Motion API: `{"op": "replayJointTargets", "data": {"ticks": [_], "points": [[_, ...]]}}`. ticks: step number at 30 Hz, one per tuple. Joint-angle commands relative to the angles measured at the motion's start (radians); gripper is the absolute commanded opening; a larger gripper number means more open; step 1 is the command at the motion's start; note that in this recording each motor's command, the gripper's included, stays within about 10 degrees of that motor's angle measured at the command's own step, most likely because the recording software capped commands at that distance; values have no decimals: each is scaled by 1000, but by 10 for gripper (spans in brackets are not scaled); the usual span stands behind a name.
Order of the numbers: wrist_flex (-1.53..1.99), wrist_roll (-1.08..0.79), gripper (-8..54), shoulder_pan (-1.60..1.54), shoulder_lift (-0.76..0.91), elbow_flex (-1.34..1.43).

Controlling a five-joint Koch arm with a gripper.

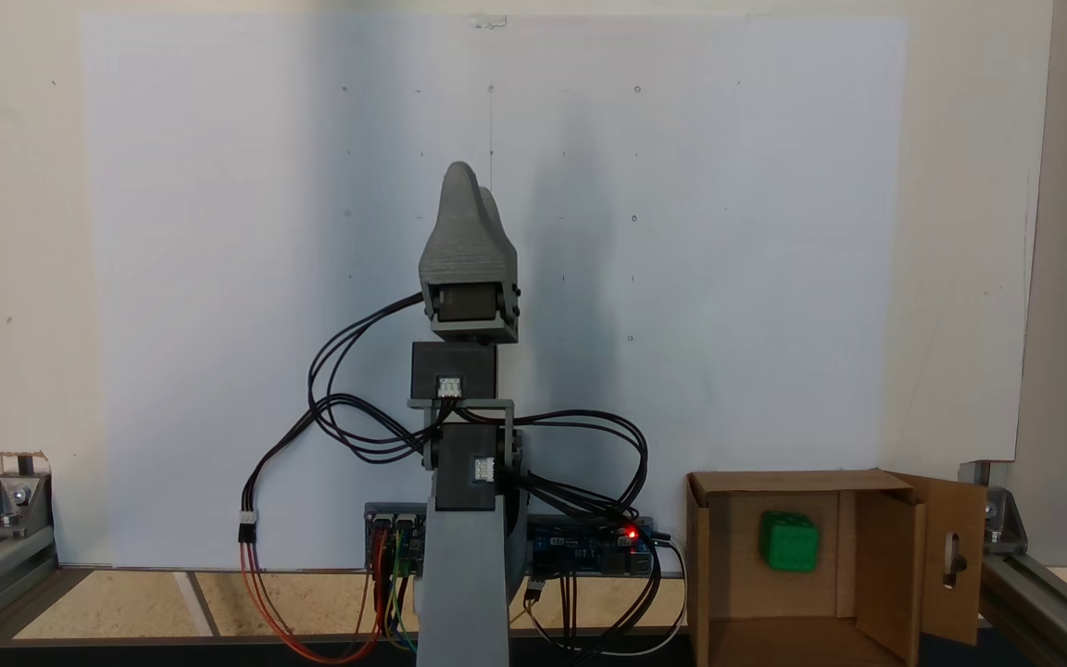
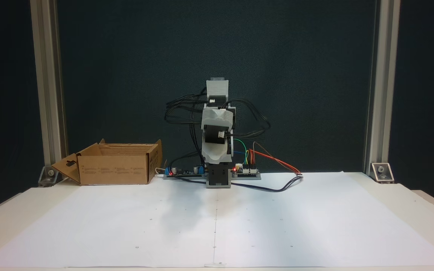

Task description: Grasp a green dice and put it in the bin.

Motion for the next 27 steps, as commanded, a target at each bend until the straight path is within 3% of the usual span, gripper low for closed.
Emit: {"op": "replayJointTargets", "data": {"ticks": [1,20,27], "points": [[-164,38,422,-3,110,-14],[-922,25,438,-2,112,382],[-930,8,437,0,112,483]]}}
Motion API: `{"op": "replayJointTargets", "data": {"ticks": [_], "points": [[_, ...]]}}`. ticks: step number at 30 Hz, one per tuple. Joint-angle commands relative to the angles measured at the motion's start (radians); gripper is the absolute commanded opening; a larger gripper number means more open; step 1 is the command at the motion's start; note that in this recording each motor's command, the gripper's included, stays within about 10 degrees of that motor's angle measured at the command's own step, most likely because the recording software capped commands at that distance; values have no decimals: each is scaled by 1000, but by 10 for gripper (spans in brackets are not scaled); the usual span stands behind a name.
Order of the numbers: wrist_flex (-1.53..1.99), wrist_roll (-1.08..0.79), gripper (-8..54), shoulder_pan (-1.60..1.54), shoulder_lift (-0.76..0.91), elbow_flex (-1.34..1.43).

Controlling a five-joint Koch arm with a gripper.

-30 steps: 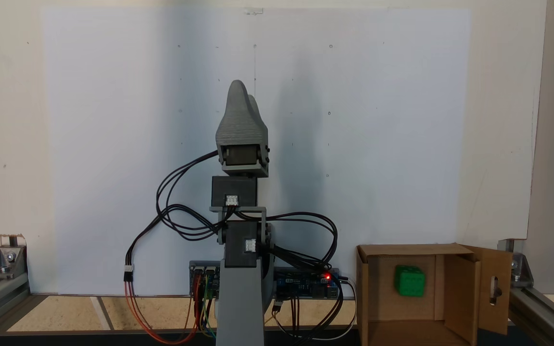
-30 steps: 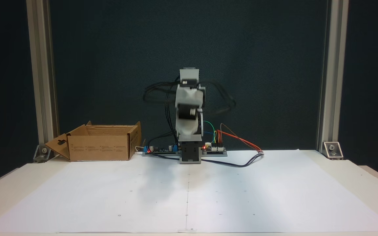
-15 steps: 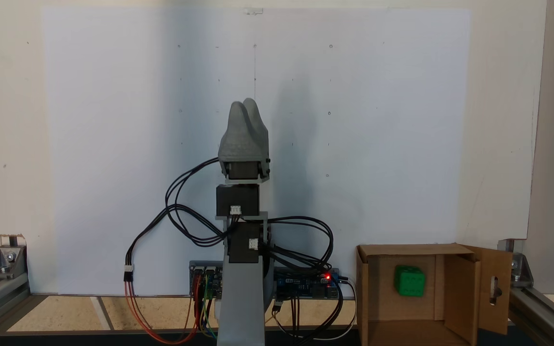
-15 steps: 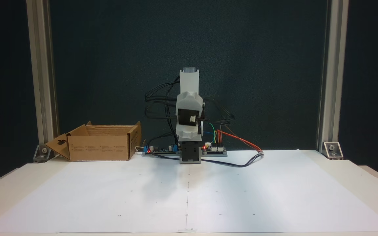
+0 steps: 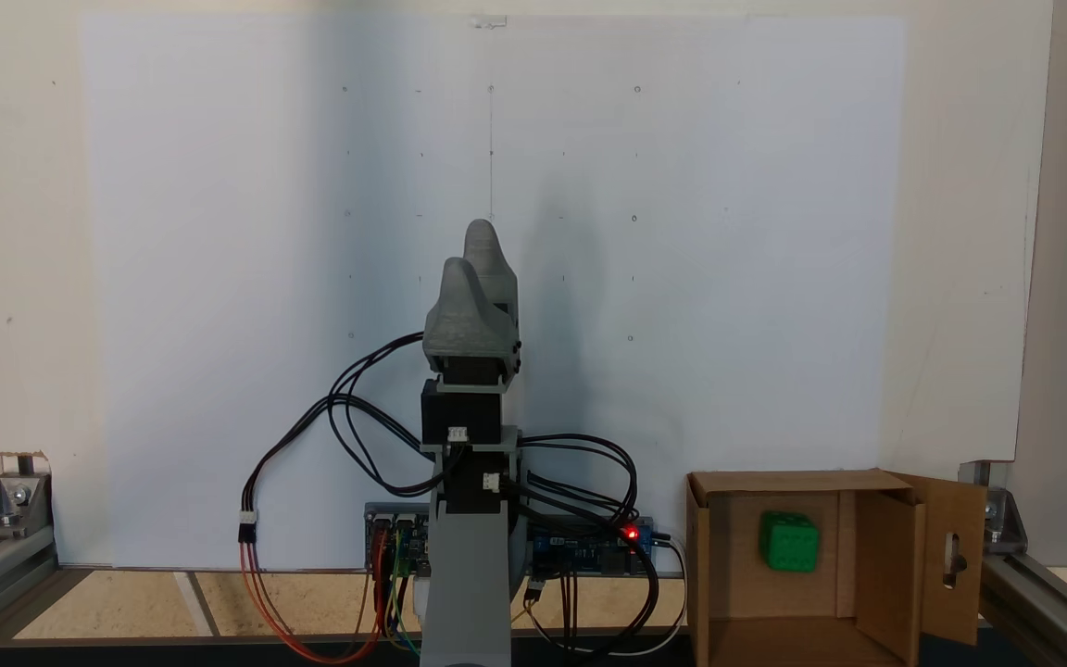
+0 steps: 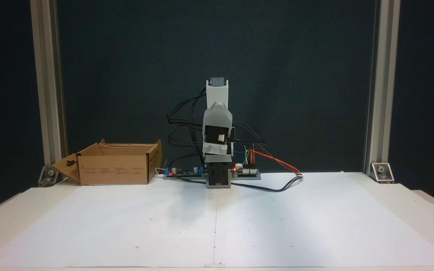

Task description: Grasp a green dice and put it in the bin.

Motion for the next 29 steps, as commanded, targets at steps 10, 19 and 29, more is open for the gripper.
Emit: {"op": "replayJointTargets", "data": {"ticks": [10,19,29], "points": [[-77,-25,439,0,107,67],[-77,-20,440,-8,107,67],[-71,-21,440,-12,106,67]]}}
